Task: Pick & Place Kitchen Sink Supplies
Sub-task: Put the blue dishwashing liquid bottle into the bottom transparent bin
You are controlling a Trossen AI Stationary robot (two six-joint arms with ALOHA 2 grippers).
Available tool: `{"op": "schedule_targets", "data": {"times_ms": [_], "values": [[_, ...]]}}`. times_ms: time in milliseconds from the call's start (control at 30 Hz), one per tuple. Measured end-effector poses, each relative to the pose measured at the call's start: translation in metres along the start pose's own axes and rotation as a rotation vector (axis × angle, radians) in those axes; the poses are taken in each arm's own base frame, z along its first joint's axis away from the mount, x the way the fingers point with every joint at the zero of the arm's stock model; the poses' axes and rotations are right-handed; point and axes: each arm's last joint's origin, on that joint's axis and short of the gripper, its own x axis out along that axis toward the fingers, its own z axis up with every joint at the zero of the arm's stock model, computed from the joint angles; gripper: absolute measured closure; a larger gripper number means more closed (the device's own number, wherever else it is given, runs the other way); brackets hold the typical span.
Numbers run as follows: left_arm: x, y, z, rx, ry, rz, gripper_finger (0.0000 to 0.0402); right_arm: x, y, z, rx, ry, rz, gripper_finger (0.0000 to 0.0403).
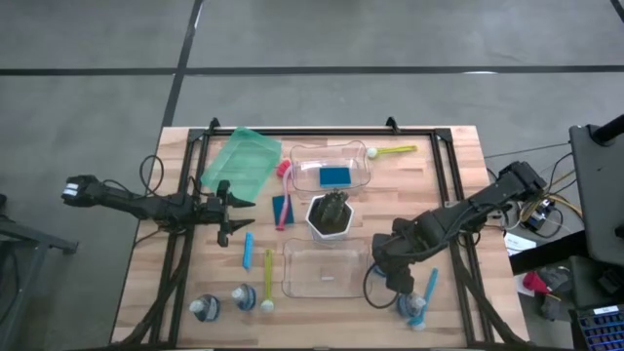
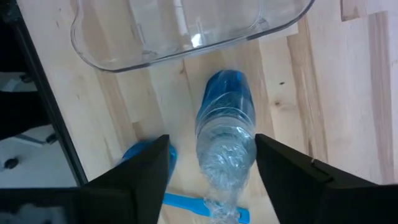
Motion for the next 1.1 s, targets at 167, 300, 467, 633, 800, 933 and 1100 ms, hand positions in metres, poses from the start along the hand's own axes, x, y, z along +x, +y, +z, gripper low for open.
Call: {"op": "schedule_targets", "data": {"times_ms": [167, 300, 467, 633, 800, 933, 1100], "values": [[0.000, 0.000, 0.000, 0.000, 0.001, 0.000, 0.0184, 0.000, 0.000, 0.000, -0.001, 0.000, 0.000, 0.0217], [0.000, 0.000, 0.000, 0.000, 0.000, 0.000, 0.0184, 0.000, 0.000, 0.000, -0.001, 0.000, 0.000, 0.0253], [0.000, 0.000, 0.000, 0.000, 0.001, 0.000, 0.0184, -0.001, 0.000, 0.000, -0.003, -0.003, 0.004, 0.0289], [0.000, 0.000, 0.000, 0.000, 0.000, 0.000, 0.0184, -0.002, -0.001, -0.001, 0.000, 0.002, 0.002, 0.0289], [0.000, 0.000, 0.000, 0.000, 0.001, 0.000, 0.0184, -0.010, -0.003, -0.004, 0.002, 0.014, -0.020, 0.0291], [0.000, 0.000, 0.000, 0.000, 0.000, 0.000, 0.0184, -0.018, -0.004, -0.005, 0.002, 0.015, -0.022, 0.0296], [0.000, 0.000, 0.000, 0.001, 0.001, 0.000, 0.0184, -0.032, -0.005, -0.005, 0.011, 0.000, 0.008, 0.0304]]}}
